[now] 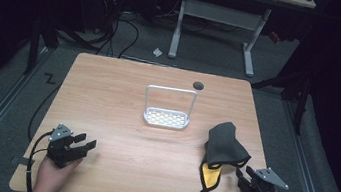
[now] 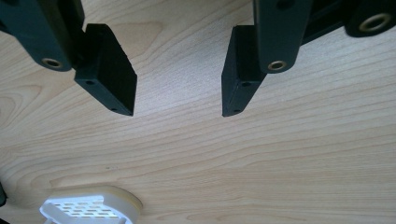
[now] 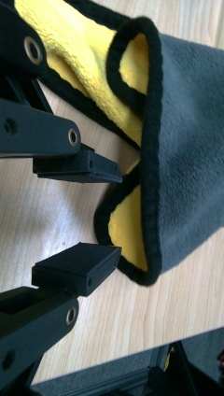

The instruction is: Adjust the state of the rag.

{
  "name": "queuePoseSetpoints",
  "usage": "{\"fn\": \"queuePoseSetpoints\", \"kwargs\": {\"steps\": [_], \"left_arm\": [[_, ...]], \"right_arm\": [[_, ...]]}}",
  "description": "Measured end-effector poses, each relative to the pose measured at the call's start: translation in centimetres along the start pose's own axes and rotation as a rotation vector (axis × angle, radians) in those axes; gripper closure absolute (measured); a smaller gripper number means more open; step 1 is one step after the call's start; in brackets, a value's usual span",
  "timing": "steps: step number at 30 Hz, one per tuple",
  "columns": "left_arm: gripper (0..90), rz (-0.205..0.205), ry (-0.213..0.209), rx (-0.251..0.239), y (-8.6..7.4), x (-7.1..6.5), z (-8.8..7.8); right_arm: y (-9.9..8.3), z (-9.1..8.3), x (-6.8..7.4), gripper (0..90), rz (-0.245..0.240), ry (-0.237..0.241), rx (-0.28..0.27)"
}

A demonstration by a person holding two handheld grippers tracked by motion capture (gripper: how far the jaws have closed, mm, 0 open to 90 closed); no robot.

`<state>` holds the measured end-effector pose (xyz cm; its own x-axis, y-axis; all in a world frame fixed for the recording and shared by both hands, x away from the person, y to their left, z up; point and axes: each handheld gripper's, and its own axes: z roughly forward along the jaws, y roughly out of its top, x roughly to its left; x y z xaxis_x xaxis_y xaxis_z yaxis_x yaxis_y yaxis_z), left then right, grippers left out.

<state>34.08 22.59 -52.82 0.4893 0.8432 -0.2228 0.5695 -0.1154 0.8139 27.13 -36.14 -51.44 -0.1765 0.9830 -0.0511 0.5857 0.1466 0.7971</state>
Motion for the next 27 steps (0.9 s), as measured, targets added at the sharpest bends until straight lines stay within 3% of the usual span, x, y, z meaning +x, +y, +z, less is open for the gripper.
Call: {"fn": "queuePoseSetpoints", "kwargs": {"steps": [17,23,26,27], "left_arm": [[44.1,-0.009,0.003,-0.02,-0.2,-1.0,-0.3],[44.2,0.0,0.001,-0.019,-0.1,-1.1,-0.4],[44.2,0.005,-0.005,-0.016,-0.1,-1.3,-0.3],[44.2,0.007,-0.007,-0.017,-0.1,-1.3,-0.3]], "right_arm": [[0.4,0.2,1.0,57.4,-0.044,0.075,-0.006],[0.7,-0.2,2.4,57.9,-0.06,0.124,-0.025],[0.9,-0.2,3.4,62.6,-0.083,0.155,-0.025],[1.0,0.0,3.8,69.2,-0.089,0.166,-0.013]]}}
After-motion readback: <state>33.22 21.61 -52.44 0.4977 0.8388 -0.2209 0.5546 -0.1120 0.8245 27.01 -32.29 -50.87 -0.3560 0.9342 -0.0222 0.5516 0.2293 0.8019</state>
